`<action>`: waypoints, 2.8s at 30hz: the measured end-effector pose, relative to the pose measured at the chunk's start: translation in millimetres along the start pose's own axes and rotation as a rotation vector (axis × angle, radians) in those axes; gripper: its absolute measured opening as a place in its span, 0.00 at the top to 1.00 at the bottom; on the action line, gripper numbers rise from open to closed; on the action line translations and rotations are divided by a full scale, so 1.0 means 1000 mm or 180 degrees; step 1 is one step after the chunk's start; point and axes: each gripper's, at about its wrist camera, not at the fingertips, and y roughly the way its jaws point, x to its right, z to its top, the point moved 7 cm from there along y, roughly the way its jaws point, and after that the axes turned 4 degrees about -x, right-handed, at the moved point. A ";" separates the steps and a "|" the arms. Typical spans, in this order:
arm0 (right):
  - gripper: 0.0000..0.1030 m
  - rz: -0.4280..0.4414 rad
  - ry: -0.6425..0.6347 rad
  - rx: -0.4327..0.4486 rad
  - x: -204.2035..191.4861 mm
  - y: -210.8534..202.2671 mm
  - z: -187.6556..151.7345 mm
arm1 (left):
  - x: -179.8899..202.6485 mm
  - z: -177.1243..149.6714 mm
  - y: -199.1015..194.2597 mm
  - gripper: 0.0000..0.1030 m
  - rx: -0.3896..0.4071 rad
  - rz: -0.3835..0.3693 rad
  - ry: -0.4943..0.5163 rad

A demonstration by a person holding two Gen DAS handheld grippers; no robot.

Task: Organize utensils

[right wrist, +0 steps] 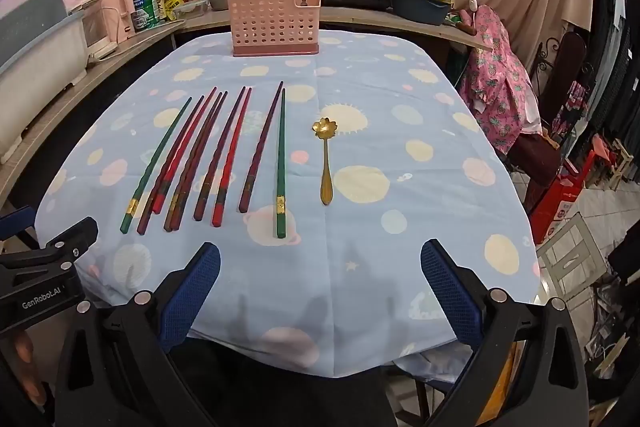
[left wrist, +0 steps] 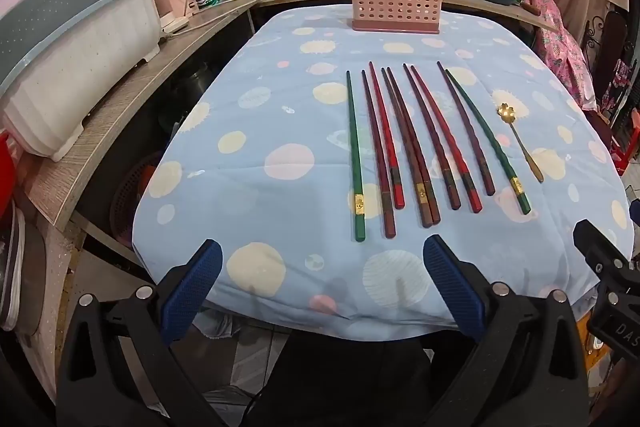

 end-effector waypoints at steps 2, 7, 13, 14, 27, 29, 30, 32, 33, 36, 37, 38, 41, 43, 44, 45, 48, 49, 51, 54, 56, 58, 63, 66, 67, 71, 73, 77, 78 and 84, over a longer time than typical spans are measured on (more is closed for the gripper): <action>0.06 -0.0003 0.0003 0.0007 0.000 0.000 0.000 | 0.000 0.000 0.000 0.07 -0.0003 0.0006 0.0004; 0.06 0.0007 0.0024 -0.0003 0.002 0.001 0.000 | 0.001 0.000 0.001 0.07 0.0007 0.0015 0.0009; 0.06 -0.0009 0.0012 0.0013 0.000 -0.003 0.000 | 0.005 0.007 -0.007 0.07 0.0011 0.0011 0.0016; 0.06 -0.0005 0.0012 0.0012 0.001 -0.003 0.000 | 0.005 0.008 -0.007 0.07 0.0007 0.0007 0.0014; 0.06 -0.0003 0.0019 0.0008 0.000 -0.002 0.001 | 0.004 -0.001 -0.002 0.07 0.0027 -0.0004 0.0027; 0.06 -0.0004 0.0020 0.0011 0.000 -0.002 0.000 | 0.005 -0.001 -0.001 0.07 0.0020 -0.0007 0.0029; 0.06 -0.0005 0.0022 0.0011 -0.001 -0.002 0.000 | 0.005 -0.002 -0.001 0.07 0.0020 -0.0008 0.0029; 0.06 -0.0003 0.0019 0.0009 0.000 -0.001 0.000 | 0.006 -0.002 -0.001 0.07 0.0021 -0.0010 0.0031; 0.06 -0.0001 0.0020 0.0007 0.000 -0.002 0.000 | 0.006 -0.003 -0.001 0.07 0.0022 -0.0009 0.0034; 0.06 -0.0004 0.0018 0.0011 0.000 -0.002 0.000 | 0.006 -0.003 -0.001 0.07 0.0022 -0.0009 0.0031; 0.06 -0.0002 0.0019 0.0009 0.000 -0.002 0.000 | 0.006 -0.003 -0.001 0.07 0.0021 -0.0009 0.0030; 0.06 -0.0001 0.0020 0.0008 0.000 -0.002 0.000 | 0.006 -0.003 -0.001 0.07 0.0021 -0.0008 0.0031; 0.06 -0.0001 0.0021 0.0007 0.000 -0.002 0.000 | 0.006 -0.003 -0.001 0.07 0.0021 -0.0009 0.0031; 0.06 -0.0001 0.0021 0.0007 0.000 -0.002 0.000 | 0.006 -0.003 -0.001 0.07 0.0021 -0.0009 0.0031; 0.06 0.0002 0.0022 0.0006 0.000 -0.002 0.001 | 0.006 -0.002 -0.001 0.07 0.0021 -0.0010 0.0031; 0.06 0.0002 0.0023 0.0005 0.000 -0.002 0.001 | 0.006 -0.002 -0.001 0.07 0.0020 -0.0010 0.0031; 0.06 0.0003 0.0022 0.0006 0.000 -0.001 0.001 | 0.006 -0.003 -0.001 0.07 0.0020 -0.0011 0.0032; 0.06 0.0002 0.0022 0.0006 0.000 -0.002 0.001 | 0.006 -0.003 -0.001 0.07 0.0020 -0.0011 0.0033; 0.06 0.0003 0.0022 0.0004 -0.001 -0.001 0.001 | 0.006 -0.003 -0.001 0.07 0.0021 -0.0009 0.0032; 0.06 0.0005 0.0023 0.0004 -0.001 -0.002 0.001 | 0.006 -0.003 -0.001 0.07 0.0021 -0.0008 0.0030; 0.06 0.0004 0.0022 0.0003 -0.001 -0.002 0.001 | 0.006 -0.003 -0.001 0.07 0.0020 -0.0008 0.0027; 0.06 0.0005 0.0022 0.0003 -0.001 -0.002 0.001 | 0.006 -0.003 -0.001 0.07 0.0022 -0.0008 0.0031; 0.06 0.0007 0.0023 0.0000 -0.002 -0.002 0.001 | 0.006 -0.003 -0.001 0.07 0.0019 -0.0009 0.0030; 0.06 0.0009 0.0022 -0.0001 0.001 -0.002 0.001 | 0.006 -0.003 -0.001 0.07 0.0020 -0.0010 0.0028; 0.06 0.0007 0.0021 0.0002 0.001 -0.002 0.001 | 0.006 -0.003 -0.001 0.07 0.0020 -0.0009 0.0029; 0.06 0.0009 0.0023 -0.0003 0.000 -0.002 0.001 | 0.006 -0.003 -0.001 0.07 0.0020 -0.0009 0.0031; 0.06 0.0007 0.0024 -0.0001 0.000 -0.002 0.001 | 0.007 -0.003 -0.001 0.07 0.0019 -0.0009 0.0032; 0.06 0.0007 0.0025 -0.0003 0.000 -0.002 0.001 | 0.007 -0.003 -0.001 0.07 0.0023 -0.0006 0.0032; 0.06 0.0007 0.0025 -0.0003 0.000 -0.002 0.001 | 0.006 -0.003 -0.001 0.07 0.0022 -0.0008 0.0030; 0.06 0.0010 0.0026 -0.0008 0.000 -0.003 0.000 | 0.006 -0.003 -0.001 0.07 0.0018 -0.0010 0.0028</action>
